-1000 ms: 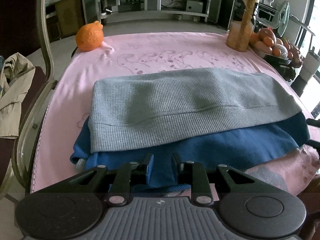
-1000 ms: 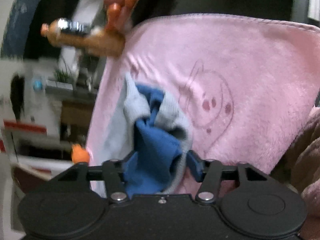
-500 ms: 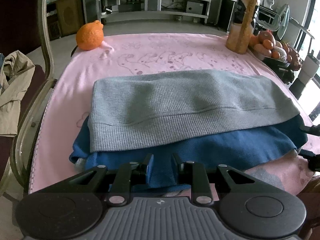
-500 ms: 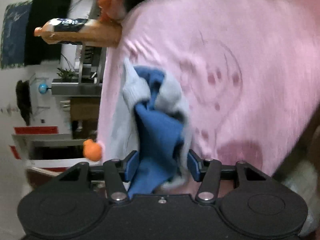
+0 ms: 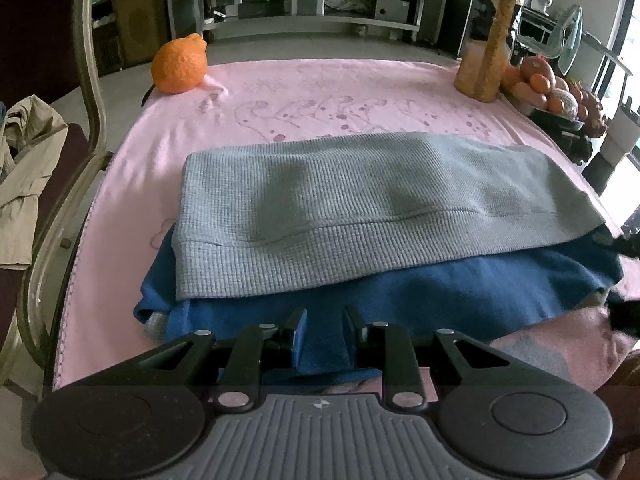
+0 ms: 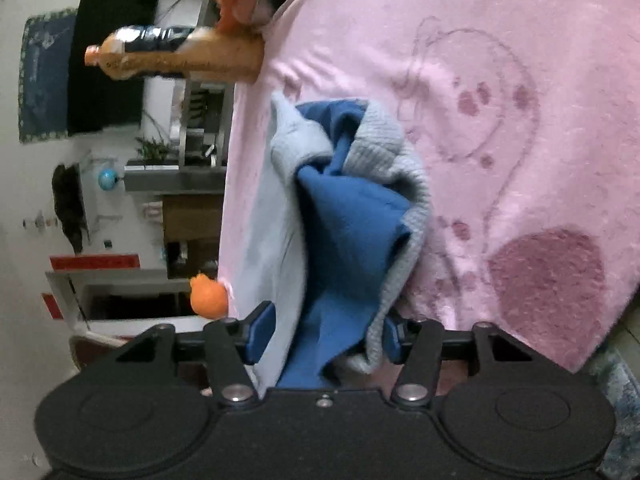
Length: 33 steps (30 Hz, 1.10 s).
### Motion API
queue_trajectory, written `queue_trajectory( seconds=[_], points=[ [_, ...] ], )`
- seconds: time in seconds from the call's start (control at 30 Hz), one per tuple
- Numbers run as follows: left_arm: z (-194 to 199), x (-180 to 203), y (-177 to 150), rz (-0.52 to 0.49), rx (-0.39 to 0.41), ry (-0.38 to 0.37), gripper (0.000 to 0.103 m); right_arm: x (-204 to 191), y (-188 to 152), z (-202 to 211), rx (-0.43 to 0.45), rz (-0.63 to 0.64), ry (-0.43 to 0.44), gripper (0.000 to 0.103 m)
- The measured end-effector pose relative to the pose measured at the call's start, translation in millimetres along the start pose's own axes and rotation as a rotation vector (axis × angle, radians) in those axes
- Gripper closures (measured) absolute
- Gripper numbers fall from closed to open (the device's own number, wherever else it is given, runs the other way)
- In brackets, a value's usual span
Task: Fold clothes
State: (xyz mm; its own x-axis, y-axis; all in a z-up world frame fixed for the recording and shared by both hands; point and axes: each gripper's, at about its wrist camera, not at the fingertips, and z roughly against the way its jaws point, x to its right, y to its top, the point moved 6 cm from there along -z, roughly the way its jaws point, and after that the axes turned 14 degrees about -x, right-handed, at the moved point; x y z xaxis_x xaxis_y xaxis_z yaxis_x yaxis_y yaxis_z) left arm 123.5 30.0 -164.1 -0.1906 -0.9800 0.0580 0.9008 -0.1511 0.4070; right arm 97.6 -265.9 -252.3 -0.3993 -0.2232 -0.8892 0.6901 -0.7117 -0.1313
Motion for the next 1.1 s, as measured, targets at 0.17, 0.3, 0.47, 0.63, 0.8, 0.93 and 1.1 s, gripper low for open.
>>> queue_trajectory(
  seconds=[0.17,0.3,0.47,0.63,0.8,0.93,1.1],
  points=[
    [-0.6,1.2,1.0,0.001,-0.004,-0.021,0.081,-3.6,14.3,17.2,0.221,0.043,-0.098,0.054],
    [8.0,7.6,15.3,-0.007,0.021,-0.102,0.087,-13.3,12.8,9.6,0.262,0.124,-0.220,0.093],
    [20.8,37.4,46.9,-0.125,0.077,-0.195,0.088,-10.2,14.8,11.8,0.253,0.085,-0.221,0.094],
    [-2.5,84.2,49.5,-0.337,-0.008,-0.266,0.088,6.4,15.8,16.1,0.219,0.009,-0.186,0.090],
    [-25.8,98.7,27.7,-0.439,-0.050,-0.218,0.091,5.8,18.2,14.1,0.205,0.016,-0.194,0.088],
    [-38.3,110.7,13.0,-0.524,-0.060,-0.170,0.091,-4.0,19.4,12.0,0.203,0.056,-0.176,0.066],
    [-42.5,119.7,8.7,-0.579,-0.034,-0.126,0.094,-17.4,21.2,4.4,0.243,0.108,-0.183,0.042]
  ],
)
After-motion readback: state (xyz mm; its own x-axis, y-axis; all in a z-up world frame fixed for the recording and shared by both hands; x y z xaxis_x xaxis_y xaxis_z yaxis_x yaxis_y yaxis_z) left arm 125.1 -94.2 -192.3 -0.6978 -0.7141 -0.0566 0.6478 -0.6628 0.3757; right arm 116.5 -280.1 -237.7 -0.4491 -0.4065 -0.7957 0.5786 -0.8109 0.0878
